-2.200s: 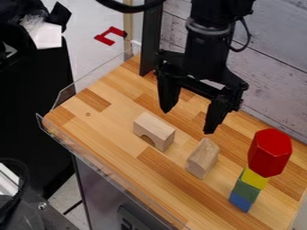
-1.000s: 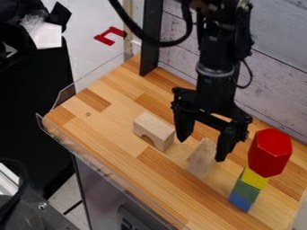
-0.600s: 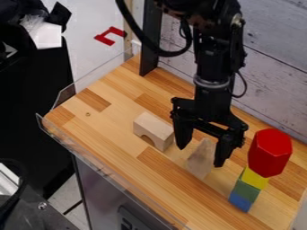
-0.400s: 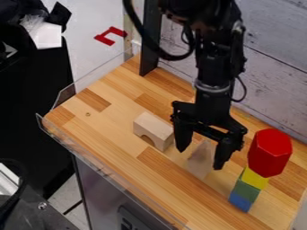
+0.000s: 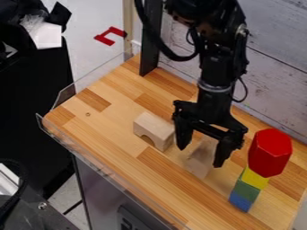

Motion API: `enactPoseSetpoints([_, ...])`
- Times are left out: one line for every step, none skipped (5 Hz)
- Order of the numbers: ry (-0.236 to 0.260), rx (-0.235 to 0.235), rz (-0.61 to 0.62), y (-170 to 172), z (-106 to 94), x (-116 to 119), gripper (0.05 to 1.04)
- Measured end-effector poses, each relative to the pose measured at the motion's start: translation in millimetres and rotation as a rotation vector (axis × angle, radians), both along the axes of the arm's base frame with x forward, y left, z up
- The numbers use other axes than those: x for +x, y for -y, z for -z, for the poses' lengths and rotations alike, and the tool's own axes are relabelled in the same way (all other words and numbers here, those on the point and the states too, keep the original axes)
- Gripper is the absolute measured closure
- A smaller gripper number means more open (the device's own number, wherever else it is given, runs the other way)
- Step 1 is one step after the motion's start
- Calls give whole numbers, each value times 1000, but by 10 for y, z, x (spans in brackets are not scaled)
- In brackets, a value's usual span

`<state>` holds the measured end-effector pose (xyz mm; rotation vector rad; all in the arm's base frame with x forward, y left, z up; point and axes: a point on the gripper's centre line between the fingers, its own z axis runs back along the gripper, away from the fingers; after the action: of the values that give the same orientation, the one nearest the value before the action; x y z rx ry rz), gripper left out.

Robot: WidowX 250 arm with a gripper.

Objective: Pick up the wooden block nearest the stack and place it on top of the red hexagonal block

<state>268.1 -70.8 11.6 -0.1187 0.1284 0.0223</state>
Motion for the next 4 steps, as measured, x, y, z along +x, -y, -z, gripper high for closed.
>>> enactPoseSetpoints([-6, 11, -9, 3, 28, 21, 83])
enactPoseSetpoints([-25, 17, -12, 17, 87, 11, 83])
enactPoseSetpoints([-40, 22, -14, 22, 170, 4, 83])
enactPoseSetpoints([-53, 19, -21, 36, 223, 0, 83])
